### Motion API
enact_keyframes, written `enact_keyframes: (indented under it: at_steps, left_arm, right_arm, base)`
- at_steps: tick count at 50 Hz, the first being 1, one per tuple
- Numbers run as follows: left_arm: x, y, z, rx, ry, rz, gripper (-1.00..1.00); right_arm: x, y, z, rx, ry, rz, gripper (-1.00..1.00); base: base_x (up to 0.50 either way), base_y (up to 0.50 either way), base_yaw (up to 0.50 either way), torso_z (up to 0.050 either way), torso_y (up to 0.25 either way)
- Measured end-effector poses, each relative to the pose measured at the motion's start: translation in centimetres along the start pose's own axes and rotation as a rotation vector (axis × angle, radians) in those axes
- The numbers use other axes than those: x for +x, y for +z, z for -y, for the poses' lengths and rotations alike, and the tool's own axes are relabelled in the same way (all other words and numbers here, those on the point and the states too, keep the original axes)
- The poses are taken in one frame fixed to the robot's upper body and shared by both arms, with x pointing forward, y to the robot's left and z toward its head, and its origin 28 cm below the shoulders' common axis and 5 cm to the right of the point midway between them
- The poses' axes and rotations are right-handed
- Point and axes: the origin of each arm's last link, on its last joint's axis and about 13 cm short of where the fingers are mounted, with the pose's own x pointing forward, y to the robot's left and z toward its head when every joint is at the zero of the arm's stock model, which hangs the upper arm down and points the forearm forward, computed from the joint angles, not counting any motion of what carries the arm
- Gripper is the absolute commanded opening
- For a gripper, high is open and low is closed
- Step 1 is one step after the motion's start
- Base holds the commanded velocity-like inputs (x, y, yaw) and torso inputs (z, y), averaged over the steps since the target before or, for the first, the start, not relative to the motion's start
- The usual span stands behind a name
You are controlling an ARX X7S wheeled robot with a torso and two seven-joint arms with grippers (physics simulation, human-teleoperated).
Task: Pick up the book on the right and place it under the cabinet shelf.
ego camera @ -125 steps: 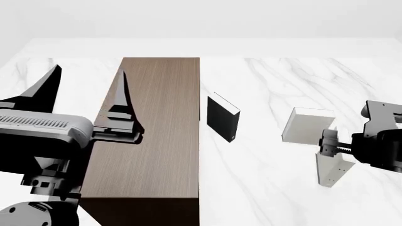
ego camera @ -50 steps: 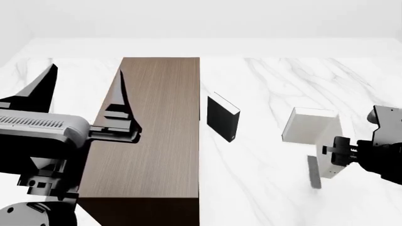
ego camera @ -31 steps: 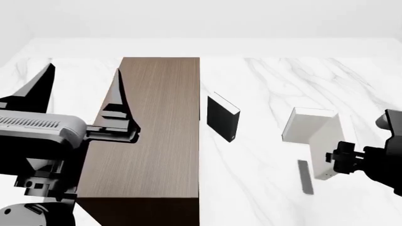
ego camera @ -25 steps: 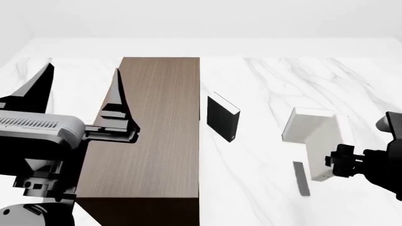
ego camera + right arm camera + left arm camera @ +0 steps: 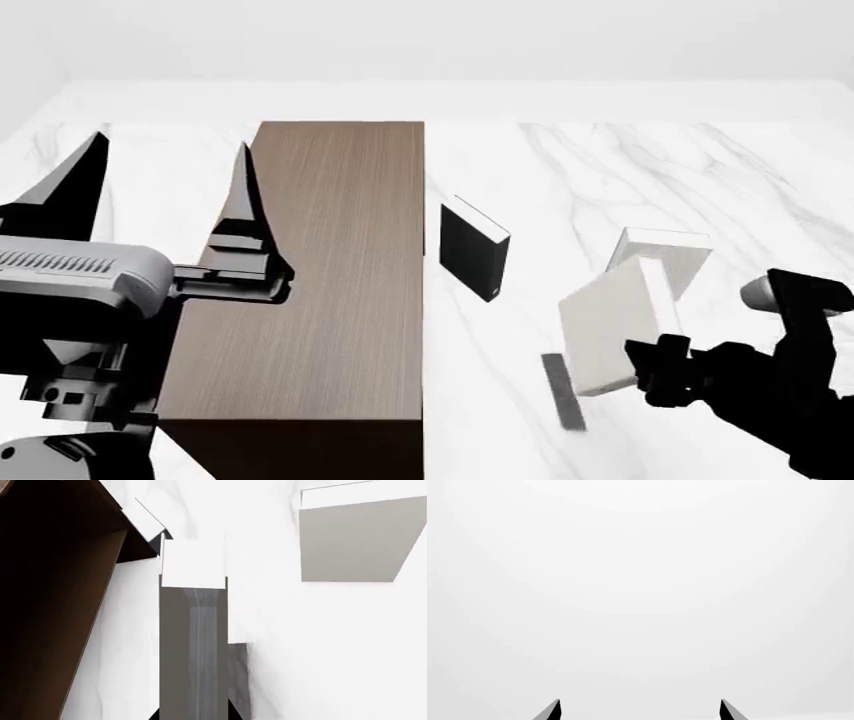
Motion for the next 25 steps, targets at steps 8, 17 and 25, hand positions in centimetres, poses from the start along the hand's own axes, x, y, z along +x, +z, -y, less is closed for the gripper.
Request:
enact_keyframes:
  at_steps: [8, 17, 25]
  left_arm:
    - [0.0, 0.0, 0.0, 0.000, 0.001, 0.001, 1.00]
    - [0.0, 0.1, -0.1, 0.000, 0.003, 0.002, 1.00]
    - [0.0, 0.1, -0.1, 0.000, 0.004, 0.003, 1.00]
  right_arm:
    - [1.1, -1.0, -0.5, 0.021, 0.068, -0.007, -1.00]
    - [2.1, -1.7, -0.9, 0.034, 0.116, -0.017, -1.00]
    - [2.4, -2.0, -1.2, 0.036, 0.138, -0.019, -1.00]
  base:
    - [0.00, 0.00, 0.00, 0.000, 0.000]
    - [0.00, 0.00, 0.00, 0.000, 0.002]
    - [0.00, 0.00, 0.00, 0.000, 0.000]
